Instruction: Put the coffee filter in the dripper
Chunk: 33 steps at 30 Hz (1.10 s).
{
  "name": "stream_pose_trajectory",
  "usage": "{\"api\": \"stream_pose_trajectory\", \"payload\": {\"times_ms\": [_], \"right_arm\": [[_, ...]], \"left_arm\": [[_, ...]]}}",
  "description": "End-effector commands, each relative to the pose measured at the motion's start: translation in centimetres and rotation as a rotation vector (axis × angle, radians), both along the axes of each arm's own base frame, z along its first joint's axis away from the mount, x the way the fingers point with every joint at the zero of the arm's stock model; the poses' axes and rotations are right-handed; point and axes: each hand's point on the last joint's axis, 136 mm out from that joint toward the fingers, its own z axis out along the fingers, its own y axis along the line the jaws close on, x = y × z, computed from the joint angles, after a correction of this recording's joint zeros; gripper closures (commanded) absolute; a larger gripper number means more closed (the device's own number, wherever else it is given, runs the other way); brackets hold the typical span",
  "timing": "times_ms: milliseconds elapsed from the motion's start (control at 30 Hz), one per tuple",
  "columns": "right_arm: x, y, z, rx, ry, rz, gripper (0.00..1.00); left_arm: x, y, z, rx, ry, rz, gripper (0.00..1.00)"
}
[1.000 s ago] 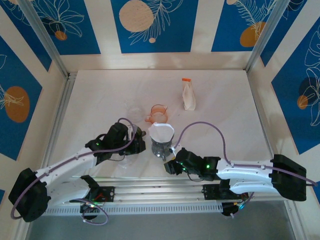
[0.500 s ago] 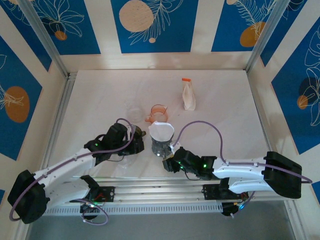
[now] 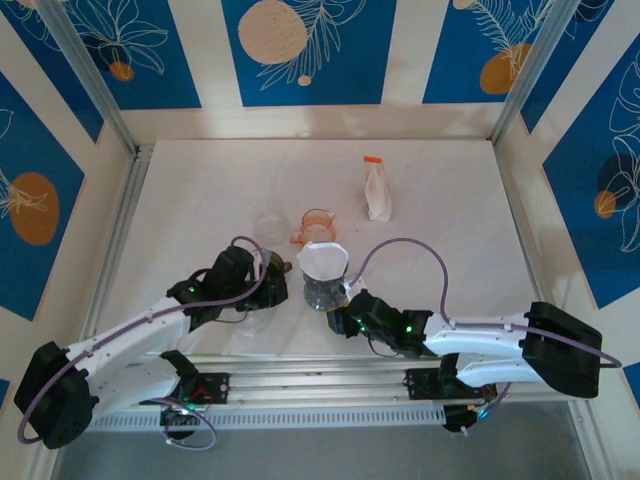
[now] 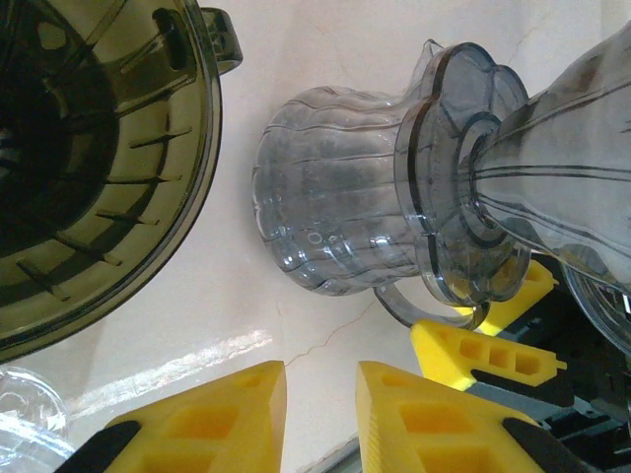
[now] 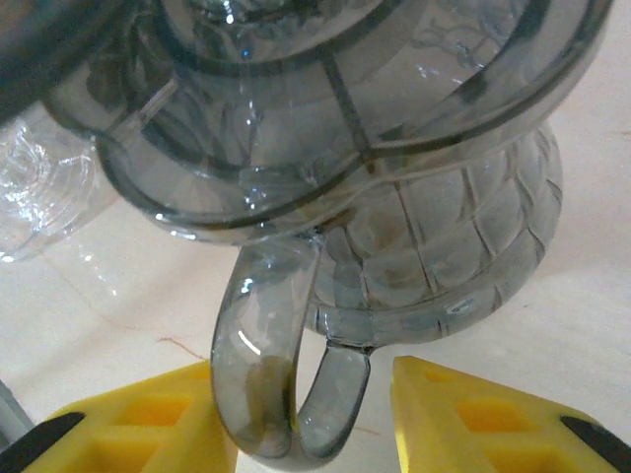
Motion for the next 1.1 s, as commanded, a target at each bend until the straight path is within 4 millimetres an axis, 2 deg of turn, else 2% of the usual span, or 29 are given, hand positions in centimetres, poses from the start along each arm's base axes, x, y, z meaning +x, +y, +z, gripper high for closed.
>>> {"api": "stream_pose_trajectory", "payload": {"times_ms": [0,467,1067], "right_arm": [[1.1,-0.4,0.0,0.02,-0.023,-0.056,0.57],[3.1,-0.4,-0.4,0.04,-0.039,-0.11,0.59],[6.2,0.8,-1.4,0.044,-0.052,-0.133,0.6]], "left_arm": [[0.1,-0.1,0.0,-0.005,0.004,0.007,0.75],[0.5,-0.4,0.2,-0.019,0.004,0.021,0.76],[0.3,1.3,0.3,-0.002,-0.005,0.071,0.77]]}}
